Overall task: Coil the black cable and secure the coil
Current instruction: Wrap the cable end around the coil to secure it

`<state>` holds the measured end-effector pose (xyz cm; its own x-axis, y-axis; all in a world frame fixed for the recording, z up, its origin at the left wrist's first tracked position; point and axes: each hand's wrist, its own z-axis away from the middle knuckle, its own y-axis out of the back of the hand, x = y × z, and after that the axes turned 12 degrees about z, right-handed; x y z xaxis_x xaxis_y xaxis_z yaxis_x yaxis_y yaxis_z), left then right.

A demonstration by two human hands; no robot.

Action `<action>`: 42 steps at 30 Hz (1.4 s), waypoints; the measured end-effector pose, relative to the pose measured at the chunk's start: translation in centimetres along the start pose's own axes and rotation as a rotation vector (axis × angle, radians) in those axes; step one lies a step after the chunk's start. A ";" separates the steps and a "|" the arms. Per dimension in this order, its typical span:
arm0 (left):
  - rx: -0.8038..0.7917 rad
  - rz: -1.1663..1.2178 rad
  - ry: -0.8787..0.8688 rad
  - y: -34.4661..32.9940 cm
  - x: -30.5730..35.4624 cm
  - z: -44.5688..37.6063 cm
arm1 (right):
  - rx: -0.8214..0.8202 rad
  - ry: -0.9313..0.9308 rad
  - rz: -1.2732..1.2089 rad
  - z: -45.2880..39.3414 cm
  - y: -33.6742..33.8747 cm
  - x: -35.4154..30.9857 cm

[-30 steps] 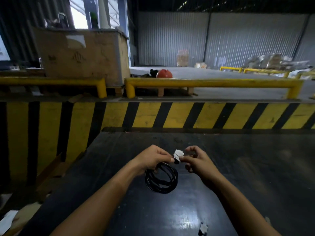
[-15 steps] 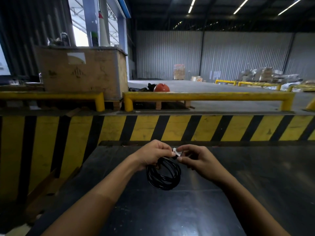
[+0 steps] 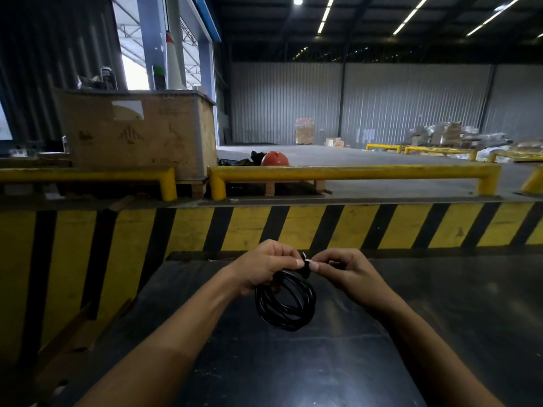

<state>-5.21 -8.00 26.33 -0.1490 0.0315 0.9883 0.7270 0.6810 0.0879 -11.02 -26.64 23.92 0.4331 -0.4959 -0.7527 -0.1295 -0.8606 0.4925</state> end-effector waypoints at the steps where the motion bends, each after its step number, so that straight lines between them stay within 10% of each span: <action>1: 0.015 0.019 -0.011 -0.1 0.1 0.0 | 0.017 -0.025 -0.033 -0.1 -0.2 -0.1; 7: 0.031 -0.040 -0.034 -0.1 -0.5 0.8 | 0.308 -0.251 -0.191 -0.5 0.2 -0.8; 15: 0.215 -0.026 -0.089 0.8 -0.8 2.2 | 0.410 0.064 0.301 -1.3 -0.3 -2.6; 22: 0.185 0.147 -0.177 1.0 0.9 2.8 | 0.367 0.249 0.627 -1.8 -2.1 -2.8; 31: 0.132 0.125 -0.168 1.5 -0.1 2.1 | 0.083 0.057 0.161 -1.4 -2.6 -4.3; 42: 0.382 0.205 -0.158 1.4 0.1 0.6 | 0.239 0.162 0.456 -0.1 -2.1 -5.2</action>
<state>-4.60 -6.65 26.52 -0.1497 0.2848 0.9468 0.4573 0.8690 -0.1891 -12.88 -22.25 26.83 0.4147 -0.8176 -0.3996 -0.5281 -0.5738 0.6260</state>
